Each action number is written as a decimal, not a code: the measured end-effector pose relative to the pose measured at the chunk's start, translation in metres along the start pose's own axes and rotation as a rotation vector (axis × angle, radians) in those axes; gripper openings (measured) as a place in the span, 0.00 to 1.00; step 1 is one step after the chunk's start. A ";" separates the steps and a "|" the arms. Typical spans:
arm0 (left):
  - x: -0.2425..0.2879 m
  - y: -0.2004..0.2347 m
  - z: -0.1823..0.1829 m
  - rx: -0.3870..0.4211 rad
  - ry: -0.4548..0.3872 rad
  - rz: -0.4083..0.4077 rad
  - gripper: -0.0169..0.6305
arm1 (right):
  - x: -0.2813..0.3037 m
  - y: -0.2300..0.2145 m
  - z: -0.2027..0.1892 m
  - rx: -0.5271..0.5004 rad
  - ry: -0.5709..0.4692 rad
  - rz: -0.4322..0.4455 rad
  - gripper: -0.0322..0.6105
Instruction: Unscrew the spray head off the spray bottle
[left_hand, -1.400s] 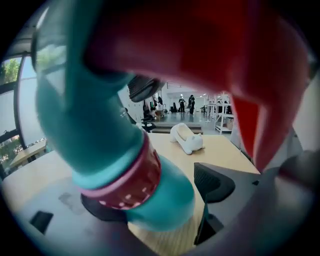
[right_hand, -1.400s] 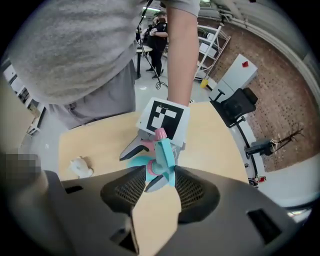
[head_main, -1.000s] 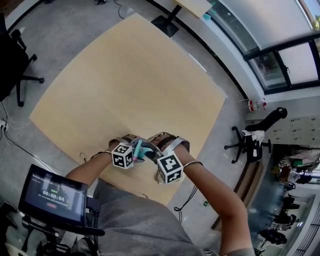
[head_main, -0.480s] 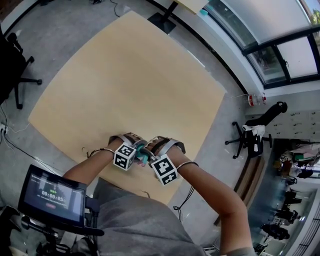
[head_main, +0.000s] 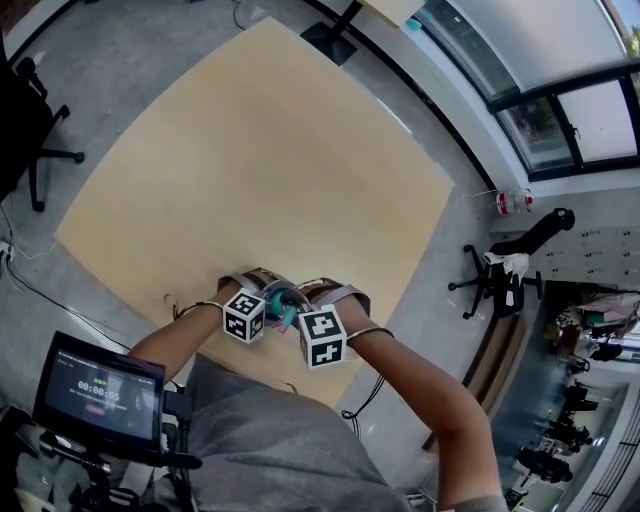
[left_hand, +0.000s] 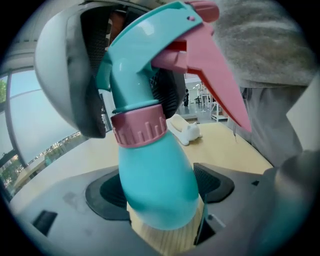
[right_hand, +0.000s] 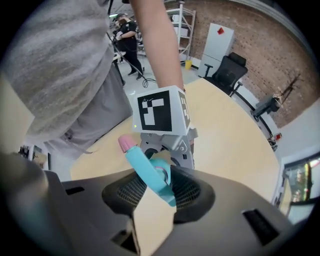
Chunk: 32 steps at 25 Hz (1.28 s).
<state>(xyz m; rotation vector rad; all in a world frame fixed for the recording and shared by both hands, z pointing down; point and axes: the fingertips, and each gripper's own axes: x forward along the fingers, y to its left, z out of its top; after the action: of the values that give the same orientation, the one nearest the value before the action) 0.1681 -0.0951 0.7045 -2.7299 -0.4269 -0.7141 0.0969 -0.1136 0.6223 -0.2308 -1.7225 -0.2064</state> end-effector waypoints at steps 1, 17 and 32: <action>0.000 0.000 0.000 -0.003 -0.002 0.005 0.63 | 0.000 -0.001 0.000 0.029 -0.001 -0.005 0.28; 0.006 0.016 0.006 -0.167 -0.045 0.153 0.62 | -0.015 0.001 -0.029 -0.339 0.061 -0.058 0.28; 0.019 0.066 0.011 -0.433 0.083 0.624 0.62 | -0.018 -0.013 -0.044 1.120 0.035 0.135 0.31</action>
<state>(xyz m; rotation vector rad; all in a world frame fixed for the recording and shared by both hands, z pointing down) 0.2119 -0.1481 0.6922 -2.9381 0.6503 -0.7954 0.1379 -0.1381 0.6111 0.4793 -1.5433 0.8382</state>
